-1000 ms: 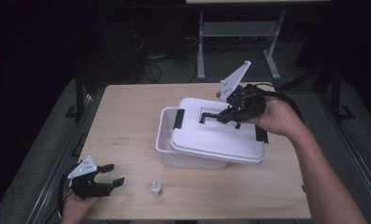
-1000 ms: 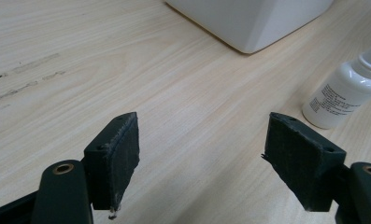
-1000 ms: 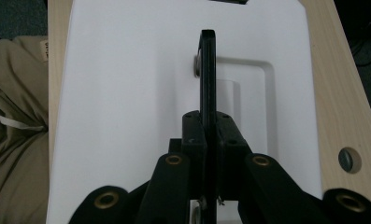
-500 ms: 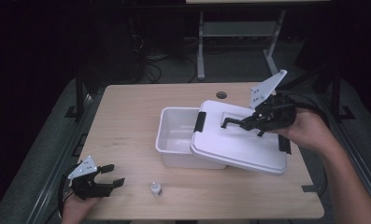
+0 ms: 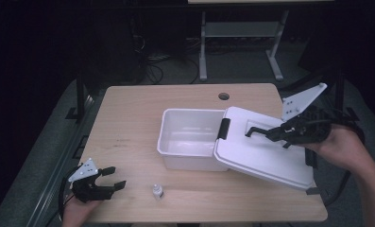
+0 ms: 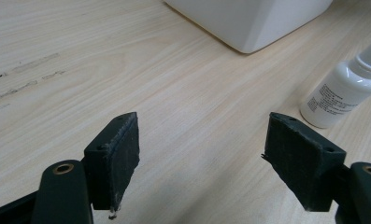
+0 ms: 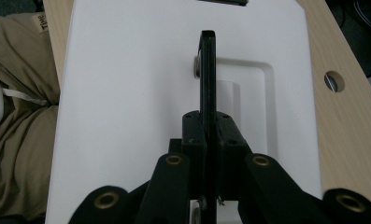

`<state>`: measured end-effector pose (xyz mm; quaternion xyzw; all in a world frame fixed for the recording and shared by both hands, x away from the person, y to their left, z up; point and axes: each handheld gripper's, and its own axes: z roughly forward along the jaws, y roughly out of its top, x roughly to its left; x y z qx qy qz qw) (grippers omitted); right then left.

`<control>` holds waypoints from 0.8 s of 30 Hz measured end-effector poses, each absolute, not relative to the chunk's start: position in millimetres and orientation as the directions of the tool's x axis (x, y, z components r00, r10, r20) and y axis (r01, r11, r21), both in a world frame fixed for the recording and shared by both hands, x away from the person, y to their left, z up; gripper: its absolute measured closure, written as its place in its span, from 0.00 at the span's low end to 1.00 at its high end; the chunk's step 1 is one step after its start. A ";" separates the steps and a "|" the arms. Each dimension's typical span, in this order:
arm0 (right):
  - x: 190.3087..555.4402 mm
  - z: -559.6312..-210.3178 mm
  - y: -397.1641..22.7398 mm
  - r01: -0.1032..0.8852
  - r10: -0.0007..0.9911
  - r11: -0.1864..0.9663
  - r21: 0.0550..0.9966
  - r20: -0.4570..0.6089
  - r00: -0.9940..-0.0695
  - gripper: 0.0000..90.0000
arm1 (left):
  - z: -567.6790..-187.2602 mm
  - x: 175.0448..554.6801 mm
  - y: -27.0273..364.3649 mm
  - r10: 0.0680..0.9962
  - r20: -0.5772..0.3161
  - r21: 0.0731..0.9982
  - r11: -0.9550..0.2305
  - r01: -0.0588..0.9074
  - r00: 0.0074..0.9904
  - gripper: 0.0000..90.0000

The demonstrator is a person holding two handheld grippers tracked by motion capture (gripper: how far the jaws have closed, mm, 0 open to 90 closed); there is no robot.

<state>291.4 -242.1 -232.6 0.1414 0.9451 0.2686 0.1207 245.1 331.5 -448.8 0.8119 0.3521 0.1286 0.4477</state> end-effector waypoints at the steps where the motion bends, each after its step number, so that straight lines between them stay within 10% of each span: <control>1: 288.1 -235.8 -248.8 0.213 0.343 0.812 0.544 -0.148 -0.928 0.94 | -448.7 244.9 331.3 0.687 -0.107 0.818 -0.349 0.456 0.718 0.29; 24: 260.4 -273.4 -304.5 0.314 0.435 0.771 0.555 -0.098 -0.895 0.94 | -448.7 244.1 328.3 0.684 -0.101 0.812 -0.363 0.457 0.722 0.29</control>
